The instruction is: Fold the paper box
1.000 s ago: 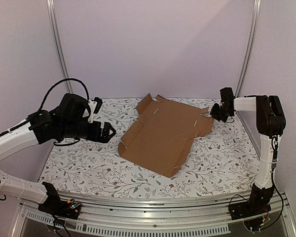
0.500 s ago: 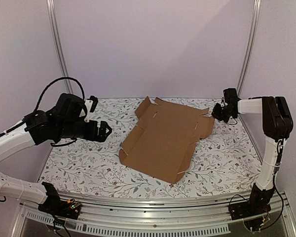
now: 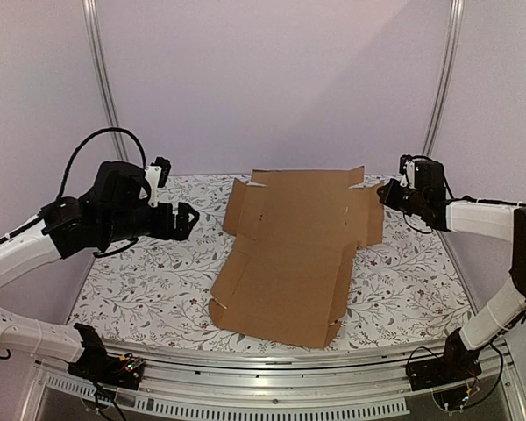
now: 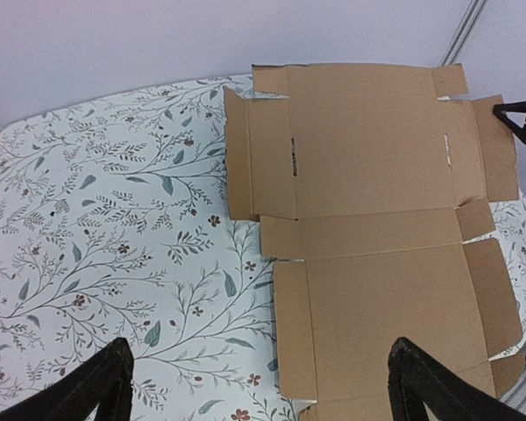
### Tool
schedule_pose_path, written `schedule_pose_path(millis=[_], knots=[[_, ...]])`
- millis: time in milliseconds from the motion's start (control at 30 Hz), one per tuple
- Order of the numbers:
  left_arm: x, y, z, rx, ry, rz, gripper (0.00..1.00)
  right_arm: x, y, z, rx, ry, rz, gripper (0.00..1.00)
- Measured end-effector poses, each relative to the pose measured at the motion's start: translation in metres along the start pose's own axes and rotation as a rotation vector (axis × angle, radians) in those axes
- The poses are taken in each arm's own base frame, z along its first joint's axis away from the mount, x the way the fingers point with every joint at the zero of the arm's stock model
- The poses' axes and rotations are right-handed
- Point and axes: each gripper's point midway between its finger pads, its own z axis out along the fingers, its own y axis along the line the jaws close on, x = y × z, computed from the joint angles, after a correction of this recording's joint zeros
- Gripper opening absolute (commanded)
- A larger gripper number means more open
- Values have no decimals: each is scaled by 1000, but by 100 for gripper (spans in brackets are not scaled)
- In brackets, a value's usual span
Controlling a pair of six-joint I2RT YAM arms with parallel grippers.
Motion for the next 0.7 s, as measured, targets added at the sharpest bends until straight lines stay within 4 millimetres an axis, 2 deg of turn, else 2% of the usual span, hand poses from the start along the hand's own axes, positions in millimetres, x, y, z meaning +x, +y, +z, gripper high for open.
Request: schedule_pose_path(millis=[167, 400, 700], knots=[[-7, 2, 4, -26, -32, 9, 100, -1, 29, -33, -107, -89, -66, 0], [-11, 9, 13, -77, -76, 19, 100, -17, 75, -80, -292, -214, -147, 0], [-4, 27, 39, -41, -124, -45, 100, -20, 102, -124, -448, -311, -230, 0]])
